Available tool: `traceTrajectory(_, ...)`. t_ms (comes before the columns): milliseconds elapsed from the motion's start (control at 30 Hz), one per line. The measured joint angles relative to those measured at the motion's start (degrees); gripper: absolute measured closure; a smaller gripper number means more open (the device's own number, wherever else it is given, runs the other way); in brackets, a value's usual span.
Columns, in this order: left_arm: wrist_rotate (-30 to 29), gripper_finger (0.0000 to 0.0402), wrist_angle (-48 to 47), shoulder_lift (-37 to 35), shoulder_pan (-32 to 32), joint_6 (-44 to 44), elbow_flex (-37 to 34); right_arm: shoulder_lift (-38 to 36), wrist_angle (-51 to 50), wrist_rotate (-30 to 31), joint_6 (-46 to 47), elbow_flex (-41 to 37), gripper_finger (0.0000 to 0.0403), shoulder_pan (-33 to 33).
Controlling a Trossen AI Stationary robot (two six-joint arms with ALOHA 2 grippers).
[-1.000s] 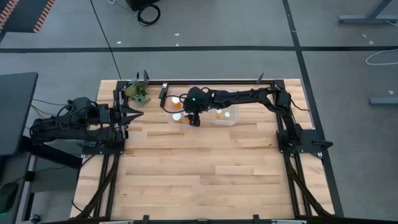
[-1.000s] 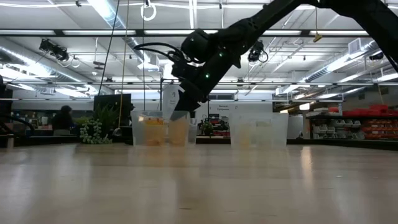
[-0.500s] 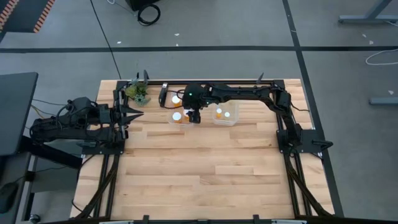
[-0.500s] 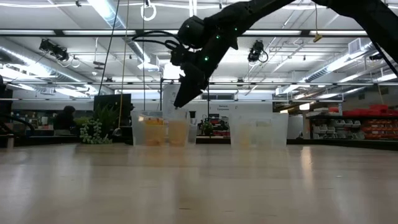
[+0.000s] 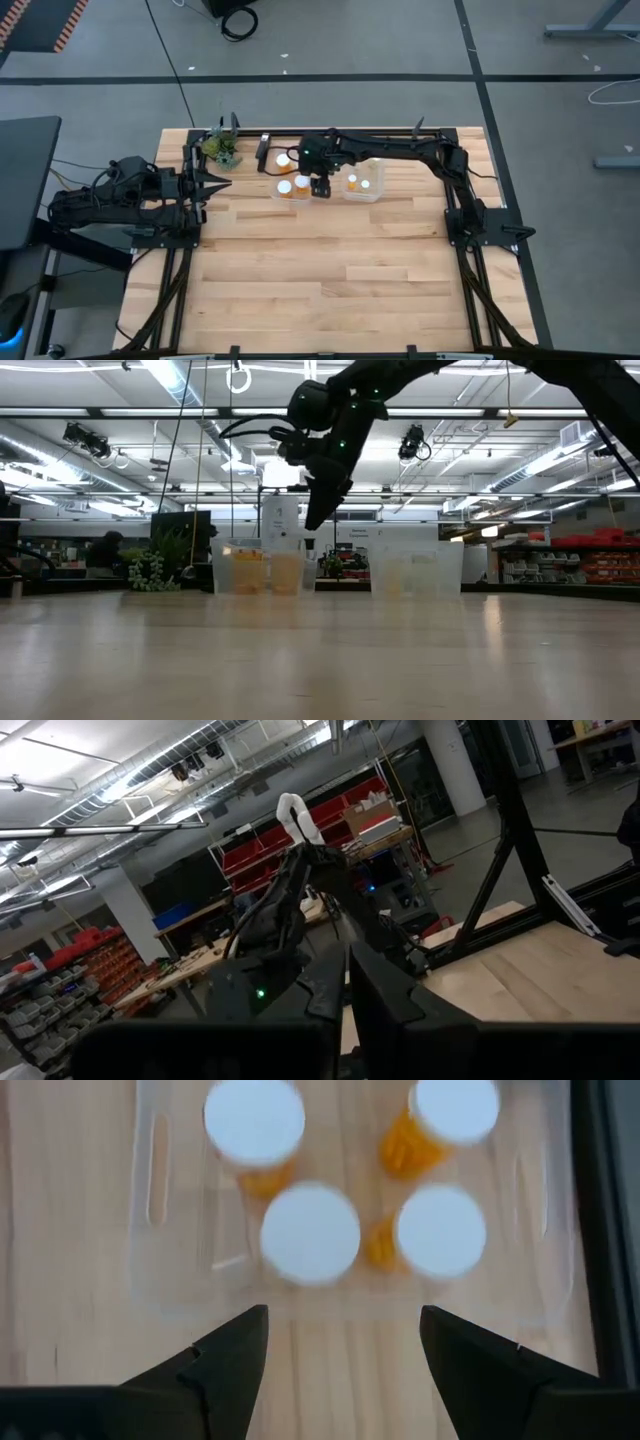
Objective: Pick and place medicine bottles into bin by pill shape (circle, oval)
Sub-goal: Return to Home Position
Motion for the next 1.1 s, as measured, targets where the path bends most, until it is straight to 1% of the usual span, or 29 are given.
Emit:
traceTrajectory(267,-0.04,0.0382,0.01,0.0,-0.01,0.0,0.0,-3.69,-6.47,1.31,1.67,-0.01,0.0134,0.12)
traceTrajectory(600,-0.17,0.0373,0.05,-0.01,0.0,-0.02,0.0,-14.48,-7.68,4.11,3.82,-0.08,0.0134,2.75)
traceTrajectory(800,-0.17,0.038,0.07,0.0,0.0,-0.02,0.0,-21.1,-8.31,6.64,5.12,-0.08,0.0134,5.57)
traceTrajectory(967,-0.17,0.0382,0.08,0.0,0.0,-0.07,0.0,-26.01,-10.68,9.96,6.36,-0.08,0.0134,8.25)
traceTrajectory(1100,-0.19,0.0375,0.09,0.0,0.0,-0.07,0.0,-29.6,-12.74,10.3,7.97,-0.12,0.0134,10.1)
